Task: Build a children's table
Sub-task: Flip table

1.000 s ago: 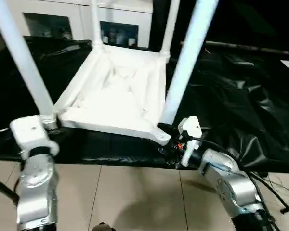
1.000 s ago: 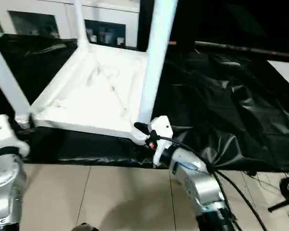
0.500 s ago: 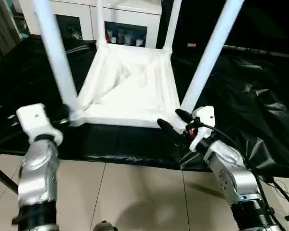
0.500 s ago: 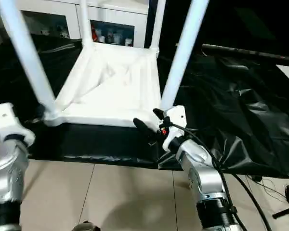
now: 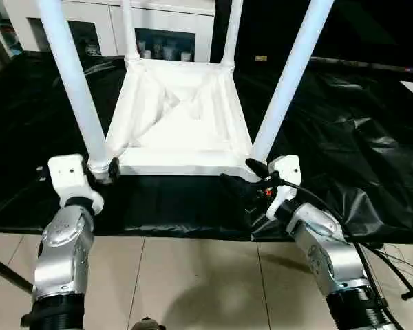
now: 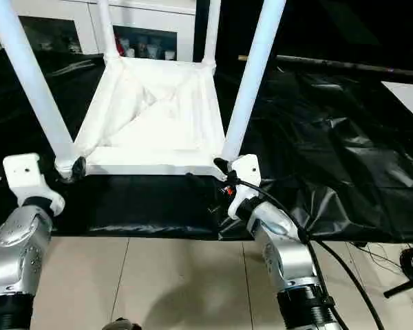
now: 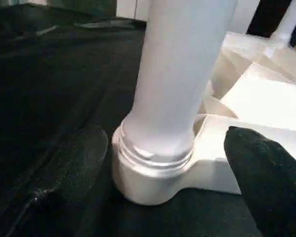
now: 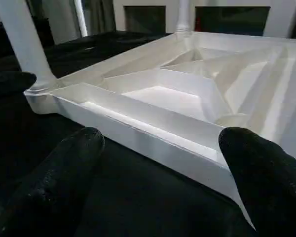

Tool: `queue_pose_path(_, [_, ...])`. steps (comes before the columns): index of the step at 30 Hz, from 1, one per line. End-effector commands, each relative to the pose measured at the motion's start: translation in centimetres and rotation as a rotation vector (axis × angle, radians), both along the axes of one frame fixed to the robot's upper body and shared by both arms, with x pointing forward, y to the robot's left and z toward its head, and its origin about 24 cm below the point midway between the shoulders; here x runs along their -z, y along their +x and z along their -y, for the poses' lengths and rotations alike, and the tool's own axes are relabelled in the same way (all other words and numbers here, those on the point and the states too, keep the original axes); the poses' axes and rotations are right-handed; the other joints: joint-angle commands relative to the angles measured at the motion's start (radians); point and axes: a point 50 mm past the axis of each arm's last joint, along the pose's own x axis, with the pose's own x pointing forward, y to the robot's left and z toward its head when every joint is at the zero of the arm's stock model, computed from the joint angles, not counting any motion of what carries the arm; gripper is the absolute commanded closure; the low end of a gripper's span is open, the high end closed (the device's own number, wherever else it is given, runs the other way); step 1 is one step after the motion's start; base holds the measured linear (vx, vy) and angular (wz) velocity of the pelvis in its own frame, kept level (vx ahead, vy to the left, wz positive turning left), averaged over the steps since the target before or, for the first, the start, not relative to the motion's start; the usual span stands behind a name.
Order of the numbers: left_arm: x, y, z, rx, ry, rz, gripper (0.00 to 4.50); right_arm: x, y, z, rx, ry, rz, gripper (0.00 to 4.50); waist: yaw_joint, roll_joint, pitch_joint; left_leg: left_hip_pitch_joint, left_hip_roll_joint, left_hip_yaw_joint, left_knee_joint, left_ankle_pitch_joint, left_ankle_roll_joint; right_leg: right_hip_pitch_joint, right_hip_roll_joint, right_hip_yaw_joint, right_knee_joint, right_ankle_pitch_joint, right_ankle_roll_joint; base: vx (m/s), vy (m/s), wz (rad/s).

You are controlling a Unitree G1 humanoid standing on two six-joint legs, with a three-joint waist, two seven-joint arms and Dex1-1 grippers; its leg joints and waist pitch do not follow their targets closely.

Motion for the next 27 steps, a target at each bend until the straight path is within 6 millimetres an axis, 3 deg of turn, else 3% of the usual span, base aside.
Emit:
queue_pose_path(1, [-0.5, 1.1, 0.9, 0.051, -0.003, 0.032, 0.13, -0.2, 0.2, 0.0, 0.005, 0.003, 0.014, 0.31, 0.001, 0.02, -0.055, 0.029, 0.058, -0.02, -0.092, -0.273, -0.026, 0.021, -0.071, 0.05, -0.078, -0.062, -0.186, 0.0, 0.0, 0.0])
queue_pose_path(3, [-0.6, 2.6, 1.5, 0.075, -0.006, 0.033, 0.13, -0.4, 0.5, -0.1, 0.003, 0.006, 0.021, 0.31, 0.007, 0.022, -0.056, 0.037, 0.055, -0.018, -0.091, -0.287, -0.034, 0.015, -0.071, 0.052, -0.081, -0.089, -0.173, 0.0, 0.0, 0.0])
queue_pose_path(7, [-0.8, 4.5, 1.9, 0.065, -0.002, 0.017, 0.13, -0.7, 0.8, -0.3, -0.001, 0.006, 0.03, 0.31, 0.01, 0.02, -0.059, 0.031, 0.058, -0.022, -0.094, -0.265, -0.051, 0.023, -0.075, 0.051, -0.074, -0.061, -0.157, 0.0, 0.0, 0.0])
queue_pose_path(9, [-1.2, 5.5, 1.8, 0.047, -0.006, 0.012, 0.13, -0.8, 0.9, -0.3, -0.003, 0.006, 0.034, 0.31, 0.011, 0.024, -0.064, 0.032, 0.056, -0.018, -0.087, -0.221, -0.041, 0.022, -0.073, 0.051, -0.067, 0.016, -0.167, 0.0, 0.0, 0.0])
queue_pose_path(10, [-1.4, 6.1, 1.8, 0.036, -0.01, 0.002, 0.13, -0.8, 0.8, -0.4, -0.005, 0.005, 0.036, 0.31, 0.011, 0.036, -0.067, 0.033, 0.053, -0.019, -0.083, -0.195, -0.039, 0.024, -0.072, 0.052, -0.062, 0.066, -0.17, 0.0, 0.0, 0.0])
queue_pose_path(12, [-1.5, 6.4, 1.6, 0.026, -0.009, 0.002, 0.13, -0.8, 0.8, -0.4, -0.006, 0.004, 0.037, 0.31, 0.012, 0.031, -0.069, 0.032, 0.053, -0.019, -0.082, -0.178, -0.035, 0.028, -0.072, 0.049, -0.059, 0.114, -0.177, 0.0, 0.0, 0.0])
queue_pose_path(15, [-1.4, 6.7, 1.3, -0.006, -0.015, -0.011, 0.13, -0.8, 0.7, -0.4, -0.002, 0.001, 0.04, 0.31, 0.009, 0.039, -0.069, 0.032, 0.053, -0.019, -0.079, -0.175, -0.029, 0.03, -0.072, 0.048, -0.057, 0.148, -0.195, 0.0, 0.0, 0.0])
queue_pose_path(16, [-1.3, 6.7, 1.0, -0.029, -0.018, -0.018, 0.28, -0.8, 0.6, -0.3, 0.001, 0.003, 0.039, 0.31, 0.008, 0.037, -0.07, 0.031, 0.054, -0.018, -0.078, -0.173, -0.025, 0.033, -0.073, 0.048, -0.055, 0.157, -0.205, 0.0, 0.0, 0.0])
queue_pose_path(23, [-0.4, 6.5, 0.9, -0.064, -0.02, -0.04, 0.92, -0.5, 0.5, -0.5, -0.003, -0.003, 0.031, 0.31, 0.006, 0.037, -0.064, 0.032, 0.058, -0.018, -0.084, -0.219, -0.016, 0.031, -0.077, 0.05, -0.062, 0.063, -0.222, 0.0, 0.0, 0.0])
queue_pose_path(25, [-0.2, 6.4, 0.7, -0.084, -0.011, -0.045, 1.06, -0.4, 0.6, -0.8, -0.013, -0.008, 0.027, 0.31, 0.006, 0.028, -0.063, 0.032, 0.06, -0.017, -0.085, -0.225, -0.015, 0.03, -0.078, 0.051, -0.064, 0.044, -0.222, 0.0, 0.0, 0.0])
queue_pose_path(27, [-0.2, 6.4, 0.5, -0.096, -0.008, -0.044, 1.3, -0.4, 0.7, -0.9, -0.018, -0.012, 0.026, 0.31, 0.008, 0.032, -0.063, 0.031, 0.06, -0.018, -0.085, -0.224, -0.014, 0.029, -0.079, 0.051, -0.064, 0.032, -0.223, 0.0, 0.0, 0.0])
